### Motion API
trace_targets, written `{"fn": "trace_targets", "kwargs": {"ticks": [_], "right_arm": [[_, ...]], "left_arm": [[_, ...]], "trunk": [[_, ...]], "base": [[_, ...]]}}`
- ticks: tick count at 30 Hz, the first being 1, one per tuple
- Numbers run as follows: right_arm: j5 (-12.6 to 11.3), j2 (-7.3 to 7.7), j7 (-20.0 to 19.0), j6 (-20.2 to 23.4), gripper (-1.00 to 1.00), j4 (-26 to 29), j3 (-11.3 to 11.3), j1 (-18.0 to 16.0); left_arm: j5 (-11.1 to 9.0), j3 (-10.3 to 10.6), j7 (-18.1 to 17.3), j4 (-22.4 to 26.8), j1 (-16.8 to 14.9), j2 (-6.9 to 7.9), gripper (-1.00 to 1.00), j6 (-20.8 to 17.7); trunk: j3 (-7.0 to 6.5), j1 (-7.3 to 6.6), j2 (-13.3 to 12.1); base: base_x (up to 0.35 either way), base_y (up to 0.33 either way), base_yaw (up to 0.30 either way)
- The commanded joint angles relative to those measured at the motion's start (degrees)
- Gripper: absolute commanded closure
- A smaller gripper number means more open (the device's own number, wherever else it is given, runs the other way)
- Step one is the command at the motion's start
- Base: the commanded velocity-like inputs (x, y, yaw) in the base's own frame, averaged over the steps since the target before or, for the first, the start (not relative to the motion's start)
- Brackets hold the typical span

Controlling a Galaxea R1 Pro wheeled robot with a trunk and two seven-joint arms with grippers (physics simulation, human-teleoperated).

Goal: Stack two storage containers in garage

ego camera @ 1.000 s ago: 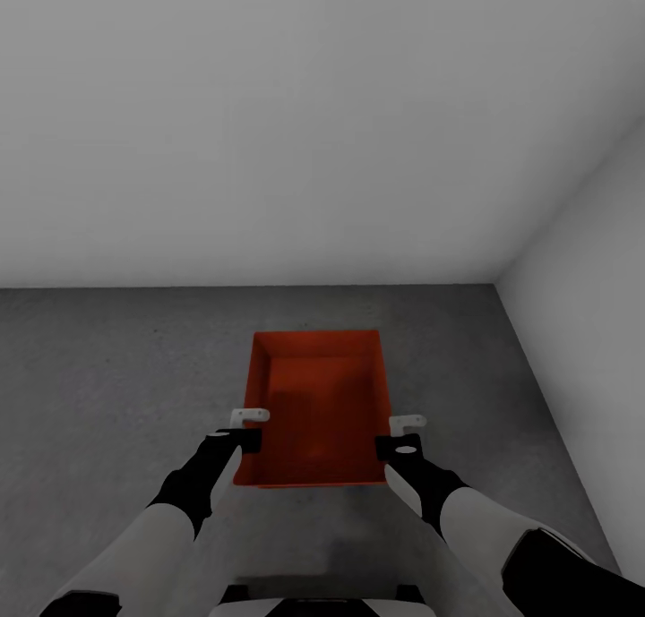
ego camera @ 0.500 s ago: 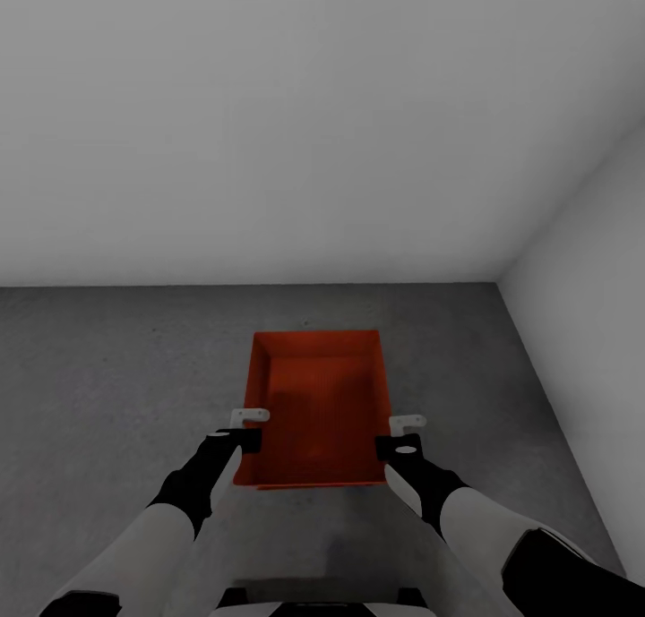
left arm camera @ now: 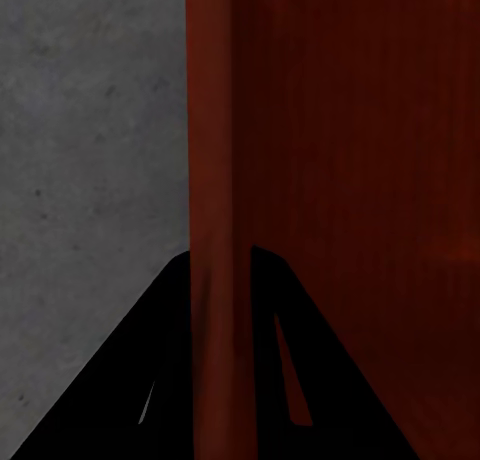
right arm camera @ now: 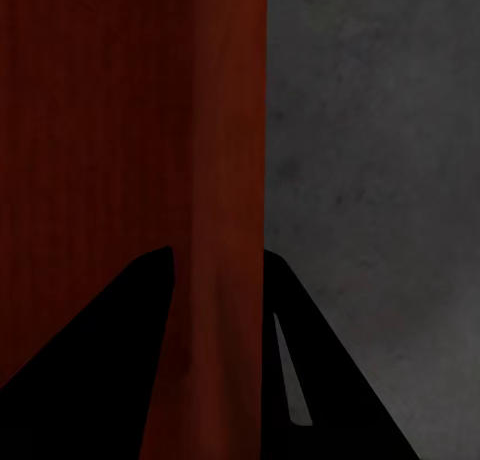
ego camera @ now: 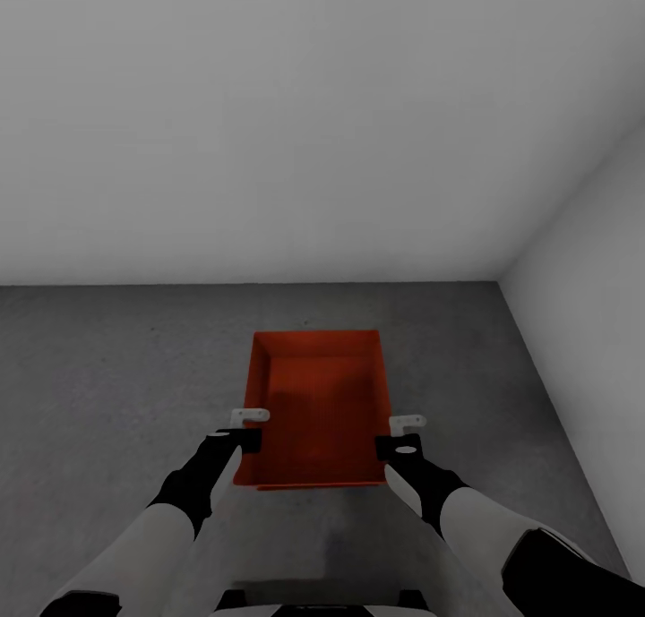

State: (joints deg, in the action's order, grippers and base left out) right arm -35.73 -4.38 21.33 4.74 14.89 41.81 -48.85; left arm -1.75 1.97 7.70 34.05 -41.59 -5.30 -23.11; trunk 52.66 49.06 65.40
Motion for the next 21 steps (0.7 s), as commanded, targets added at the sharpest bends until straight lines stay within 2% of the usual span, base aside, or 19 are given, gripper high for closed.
{"fn": "trace_targets", "kwargs": {"ticks": [1,5,12,19,21], "right_arm": [[1.64,-0.01,4.42,0.42,1.0,0.22,-1.11,-0.1],[1.63,-0.01,4.42,0.44,1.0,0.22,-1.11,-0.1],[1.64,-0.01,4.42,0.44,1.0,0.22,-1.11,-0.1],[1.63,-0.01,4.42,0.43,1.0,0.22,-1.11,-0.1],[1.64,-0.01,4.42,0.44,1.0,0.22,-1.11,-0.1]], "left_arm": [[-2.11,0.66,0.3,-1.0,0.02,-0.69,1.0,-0.8],[-2.11,0.66,0.3,-1.0,0.02,-0.73,1.0,-0.8],[-2.11,0.66,0.3,-1.0,0.02,-0.73,1.0,-0.8],[-2.11,0.66,0.28,-1.0,0.03,-0.75,1.0,-0.8],[-2.11,0.66,0.3,-1.0,0.03,-0.76,1.0,-0.8]], "trunk": [[0.21,0.23,0.44],[0.93,1.11,2.04],[0.93,1.11,2.04],[2.18,2.64,4.85],[2.18,2.64,4.85]], "base": [[0.0,0.0,0.0],[0.0,0.0,0.0],[0.0,0.0,0.0],[0.0,0.0,0.0],[0.0,0.0,0.0]]}}
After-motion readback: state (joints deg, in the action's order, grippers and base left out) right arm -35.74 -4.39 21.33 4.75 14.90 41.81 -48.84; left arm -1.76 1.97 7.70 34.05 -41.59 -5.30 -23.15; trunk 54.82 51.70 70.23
